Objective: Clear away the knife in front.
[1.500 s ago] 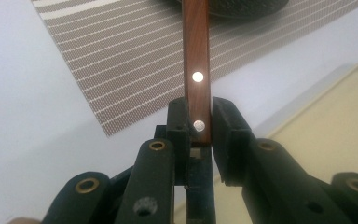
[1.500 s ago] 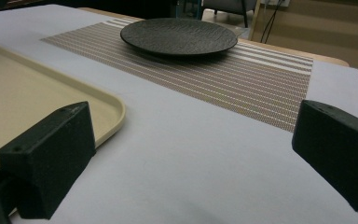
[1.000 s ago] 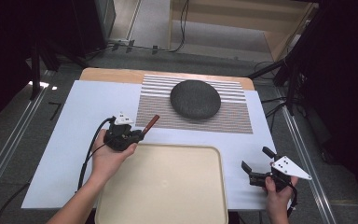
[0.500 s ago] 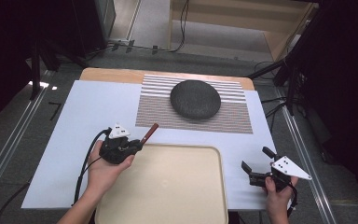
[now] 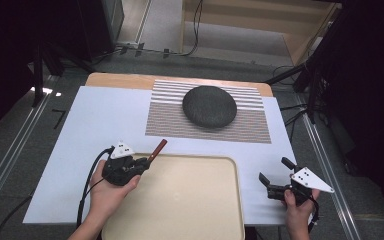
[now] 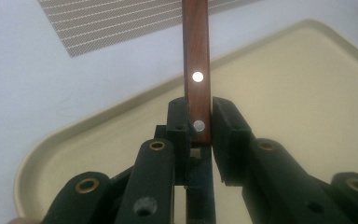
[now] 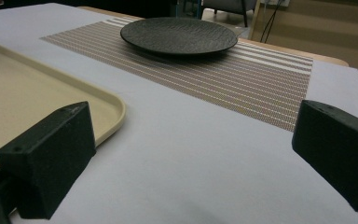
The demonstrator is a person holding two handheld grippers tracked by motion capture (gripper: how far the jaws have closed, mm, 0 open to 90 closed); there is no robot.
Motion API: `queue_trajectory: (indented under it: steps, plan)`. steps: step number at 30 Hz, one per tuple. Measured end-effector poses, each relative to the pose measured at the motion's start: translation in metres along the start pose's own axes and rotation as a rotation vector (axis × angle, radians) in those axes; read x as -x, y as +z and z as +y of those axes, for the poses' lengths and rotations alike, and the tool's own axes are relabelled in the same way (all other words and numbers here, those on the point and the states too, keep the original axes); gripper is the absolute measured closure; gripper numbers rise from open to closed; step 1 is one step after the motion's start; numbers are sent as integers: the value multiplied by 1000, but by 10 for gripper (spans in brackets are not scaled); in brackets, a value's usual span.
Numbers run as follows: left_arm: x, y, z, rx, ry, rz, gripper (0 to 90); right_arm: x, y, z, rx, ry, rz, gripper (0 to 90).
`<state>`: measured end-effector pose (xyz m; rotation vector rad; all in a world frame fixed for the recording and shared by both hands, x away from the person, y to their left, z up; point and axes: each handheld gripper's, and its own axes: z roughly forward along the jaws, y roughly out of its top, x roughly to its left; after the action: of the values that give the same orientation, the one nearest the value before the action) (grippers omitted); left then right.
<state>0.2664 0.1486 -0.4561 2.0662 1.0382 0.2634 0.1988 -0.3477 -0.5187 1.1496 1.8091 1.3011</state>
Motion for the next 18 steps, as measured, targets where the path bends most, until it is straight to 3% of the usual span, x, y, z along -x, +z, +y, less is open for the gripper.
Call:
queue_trajectory:
  steps: [18]
  plan:
    - [9, -9, -25, -12, -15, 5, 772, 0, 0, 0, -2, -1, -2, 0]
